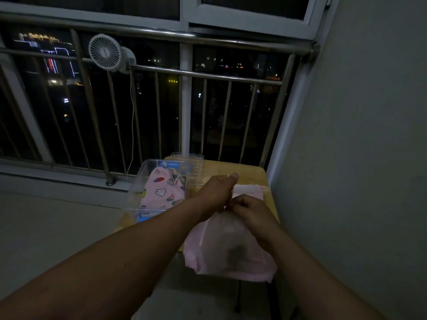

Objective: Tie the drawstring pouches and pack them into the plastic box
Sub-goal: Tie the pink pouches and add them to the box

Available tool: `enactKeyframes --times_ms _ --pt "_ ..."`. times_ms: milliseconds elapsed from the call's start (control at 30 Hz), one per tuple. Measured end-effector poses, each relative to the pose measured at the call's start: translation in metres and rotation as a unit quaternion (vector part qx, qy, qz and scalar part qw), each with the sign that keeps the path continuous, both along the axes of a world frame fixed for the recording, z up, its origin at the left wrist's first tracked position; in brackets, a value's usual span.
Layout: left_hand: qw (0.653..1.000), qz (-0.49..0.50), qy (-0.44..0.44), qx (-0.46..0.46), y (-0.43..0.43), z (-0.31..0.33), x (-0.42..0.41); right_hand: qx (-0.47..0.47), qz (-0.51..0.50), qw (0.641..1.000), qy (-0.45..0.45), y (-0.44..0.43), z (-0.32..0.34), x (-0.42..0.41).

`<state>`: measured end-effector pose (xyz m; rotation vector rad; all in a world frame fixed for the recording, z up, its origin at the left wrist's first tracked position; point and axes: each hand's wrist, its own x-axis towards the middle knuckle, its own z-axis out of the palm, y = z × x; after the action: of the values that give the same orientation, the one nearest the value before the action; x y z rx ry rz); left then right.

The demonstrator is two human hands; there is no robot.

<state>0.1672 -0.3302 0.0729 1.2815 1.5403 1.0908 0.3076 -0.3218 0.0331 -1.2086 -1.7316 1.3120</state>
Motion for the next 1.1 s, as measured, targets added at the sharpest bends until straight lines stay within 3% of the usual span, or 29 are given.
enactKeyframes --times_ms 133,300,400,667,800,967,1100 --pt "0.999 0.021 -0.022 -0.025 -0.001 -0.003 0.003 -0.011 -0.018 0.999 0.034 0.005 -0.011 -0.003" --pt "0.968 0.073 -0.238 -0.016 -0.003 -0.026 -0.008 -0.119 -0.013 0.976 0.181 0.007 -0.025 0.005" --pt "0.948 0.093 -0.303 -0.006 -0.005 -0.032 -0.013 -0.14 -0.015 0.979 0.148 0.006 -0.028 0.008" --pt "0.994 -0.058 -0.097 0.0 0.001 -0.011 -0.007 -0.105 0.037 0.993 0.029 0.001 -0.019 0.006" --pt "0.993 -0.098 -0.06 -0.024 0.004 -0.013 -0.001 -0.075 0.084 0.994 -0.016 0.0 -0.019 0.007" --pt "0.994 -0.099 -0.034 -0.023 -0.013 -0.031 0.003 -0.061 0.029 0.998 -0.012 0.006 -0.021 0.014" --pt "0.991 -0.105 0.085 0.004 -0.022 -0.06 -0.006 -0.068 -0.009 0.997 -0.018 0.016 -0.024 0.019"
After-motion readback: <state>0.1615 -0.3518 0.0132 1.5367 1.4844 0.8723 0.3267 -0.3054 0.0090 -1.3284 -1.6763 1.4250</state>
